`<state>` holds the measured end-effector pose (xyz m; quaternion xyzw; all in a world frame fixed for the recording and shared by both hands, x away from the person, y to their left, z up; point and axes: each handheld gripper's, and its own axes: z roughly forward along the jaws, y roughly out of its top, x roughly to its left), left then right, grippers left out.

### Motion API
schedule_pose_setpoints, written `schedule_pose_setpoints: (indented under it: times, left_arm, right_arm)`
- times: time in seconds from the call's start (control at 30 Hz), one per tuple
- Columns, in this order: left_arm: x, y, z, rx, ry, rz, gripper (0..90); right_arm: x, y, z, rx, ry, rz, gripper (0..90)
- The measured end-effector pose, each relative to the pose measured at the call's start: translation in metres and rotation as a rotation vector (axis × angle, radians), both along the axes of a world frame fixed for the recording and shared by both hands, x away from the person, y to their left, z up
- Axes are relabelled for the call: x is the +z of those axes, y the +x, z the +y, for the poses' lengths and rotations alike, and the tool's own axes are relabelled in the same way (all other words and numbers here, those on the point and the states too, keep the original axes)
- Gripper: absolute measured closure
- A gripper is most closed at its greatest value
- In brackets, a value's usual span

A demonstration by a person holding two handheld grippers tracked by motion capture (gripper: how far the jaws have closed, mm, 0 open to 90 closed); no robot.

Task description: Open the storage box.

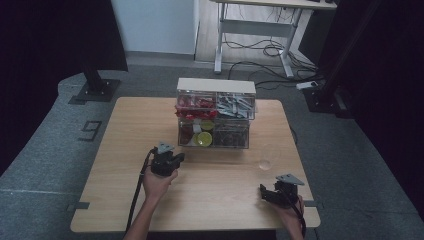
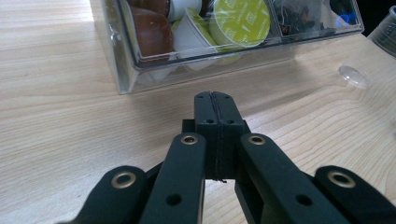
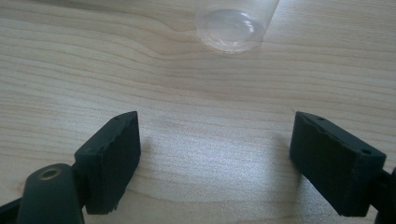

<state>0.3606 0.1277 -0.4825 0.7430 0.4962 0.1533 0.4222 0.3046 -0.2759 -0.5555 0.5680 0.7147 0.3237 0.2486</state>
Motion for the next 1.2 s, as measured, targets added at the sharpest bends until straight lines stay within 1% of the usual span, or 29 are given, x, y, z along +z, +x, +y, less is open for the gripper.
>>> schedule_pose_setpoints:
  times: [0.1,0.3,0.43,0.57,0.83,0.97,1.2]
  left_arm:
    - [-0.001,0.002,-0.003,-0.001,0.012,0.0,90.0]
    - [-0.002,0.007,-0.008,-0.001,0.023,0.006,90.0]
    - [-0.006,0.013,-0.012,-0.002,0.035,0.02,90.0]
    - [-0.008,0.017,-0.015,0.002,0.039,0.024,90.0]
    - [-0.011,0.024,-0.018,0.002,0.052,0.033,90.0]
    - [-0.011,0.029,-0.02,-0.002,0.065,0.04,90.0]
    - [-0.012,0.035,-0.021,0.003,0.07,0.045,90.0]
  right_arm:
    - [0.0,0.0,0.0,0.0,0.0,0.0,16.5]
    - [0.0,0.0,0.0,0.001,0.0,0.0,16.5]
    - [0.0,0.0,0.0,0.001,0.0,-0.001,16.6]
    - [0.0,0.0,0.0,0.002,0.0,-0.001,16.8]
    - [0.0,0.0,0.0,0.003,0.0,-0.001,17.0]
    - [0.0,0.0,0.0,0.003,0.0,-0.001,17.1]
    - [0.0,0.0,0.0,0.003,0.0,-0.002,17.0]
